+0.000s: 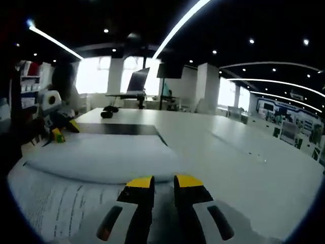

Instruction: Flip through the bound document one page at a time

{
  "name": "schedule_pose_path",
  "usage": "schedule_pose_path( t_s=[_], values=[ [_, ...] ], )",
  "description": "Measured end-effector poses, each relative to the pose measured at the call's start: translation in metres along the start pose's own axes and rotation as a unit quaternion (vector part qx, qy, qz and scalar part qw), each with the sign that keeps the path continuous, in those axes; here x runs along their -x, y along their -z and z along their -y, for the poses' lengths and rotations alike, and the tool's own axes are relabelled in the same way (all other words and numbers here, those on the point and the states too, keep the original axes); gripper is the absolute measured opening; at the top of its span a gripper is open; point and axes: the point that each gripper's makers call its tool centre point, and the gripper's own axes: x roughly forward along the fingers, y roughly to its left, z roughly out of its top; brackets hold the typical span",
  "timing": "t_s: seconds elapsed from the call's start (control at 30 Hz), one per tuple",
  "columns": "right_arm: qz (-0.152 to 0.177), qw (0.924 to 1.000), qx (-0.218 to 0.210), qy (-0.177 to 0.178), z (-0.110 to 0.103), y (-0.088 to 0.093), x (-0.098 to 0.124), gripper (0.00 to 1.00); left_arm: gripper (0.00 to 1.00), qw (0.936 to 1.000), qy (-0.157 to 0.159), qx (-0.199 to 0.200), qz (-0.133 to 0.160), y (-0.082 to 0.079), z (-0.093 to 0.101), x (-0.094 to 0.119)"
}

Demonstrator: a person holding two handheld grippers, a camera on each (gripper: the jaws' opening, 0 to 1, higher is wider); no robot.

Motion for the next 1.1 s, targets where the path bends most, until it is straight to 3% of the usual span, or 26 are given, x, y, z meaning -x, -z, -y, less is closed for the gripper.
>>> schedule_pose_path(
  t_s=[0.67, 1.1],
  values=[
    [0.006, 0.9999, 0.011, -0.005, -0.003, 0.002, -0.003, 0.17, 0.32, 0.9999, 0.012, -0.008, -0.008, -0.001, 0.002, -0.002],
    [0.007, 0.9999, 0.010, -0.004, -0.003, 0.002, -0.002, 0.17, 0.32, 0.9984, 0.055, 0.007, 0.016, -0.025, 0.009, -0.020]
  ],
)
